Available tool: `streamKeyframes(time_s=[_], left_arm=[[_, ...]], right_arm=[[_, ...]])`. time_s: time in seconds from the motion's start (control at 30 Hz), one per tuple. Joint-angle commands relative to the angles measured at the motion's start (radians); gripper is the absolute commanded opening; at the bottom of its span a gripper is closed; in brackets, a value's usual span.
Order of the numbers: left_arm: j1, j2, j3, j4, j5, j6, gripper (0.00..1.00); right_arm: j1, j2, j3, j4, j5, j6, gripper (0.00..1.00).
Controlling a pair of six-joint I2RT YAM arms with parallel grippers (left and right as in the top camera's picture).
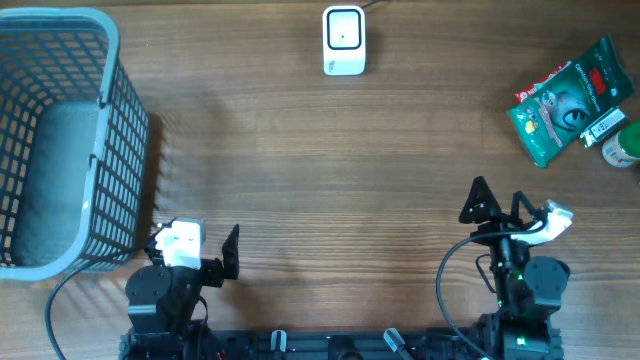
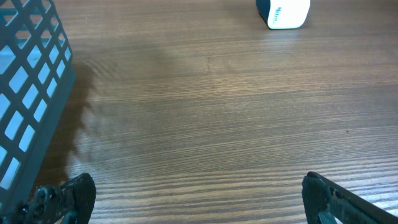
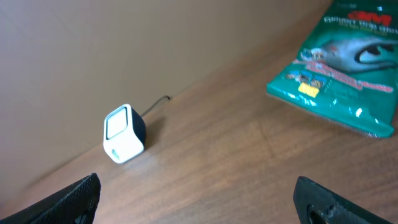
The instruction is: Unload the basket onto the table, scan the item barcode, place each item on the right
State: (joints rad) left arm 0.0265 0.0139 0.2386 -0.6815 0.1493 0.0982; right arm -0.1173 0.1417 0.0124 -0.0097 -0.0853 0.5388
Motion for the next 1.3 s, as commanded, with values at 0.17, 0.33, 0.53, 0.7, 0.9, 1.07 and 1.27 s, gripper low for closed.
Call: streamKeyframes(time_s=[0.17, 0.33, 0.53, 0.7, 0.9, 1.07, 1.27], left_arm=[[0.003, -0.007, -0.004, 0.003, -0.005, -0.010, 1.00], [0.004, -0.007, -0.004, 0.003, -0.005, -0.010, 1.00], [0.004, -0.007, -0.004, 0.003, -0.005, -0.010, 1.00], [0.004, -0.007, -0.004, 0.003, -0.005, -0.009, 1.00], [0.003, -0.007, -0.004, 0.003, -0.005, -0.009, 1.00], [0.004, -0.007, -0.004, 0.003, -0.005, -0.010, 1.00], [0.004, -0.007, -0.004, 0.003, -0.005, -0.010, 1.00]], right_arm=[[0.004, 0.050, -0.004, 0.008, 0.000, 0.014, 1.00], [0.004, -0.039, -0.004, 0.009, 0.000, 0.014, 1.00], [0.005, -0.138, -0.004, 0.013, 0.000, 0.014, 1.00], [0.007, -0.138, -0.005, 0.010, 0.007, 0.014, 1.00], [0.007, -0.138, -0.005, 0.010, 0.007, 0.014, 1.00], [0.008, -0.139, -0.005, 0.010, 0.007, 0.013, 1.00], [0.060, -0.139, -0.006, 0.017, 0.097, -0.209, 1.00]])
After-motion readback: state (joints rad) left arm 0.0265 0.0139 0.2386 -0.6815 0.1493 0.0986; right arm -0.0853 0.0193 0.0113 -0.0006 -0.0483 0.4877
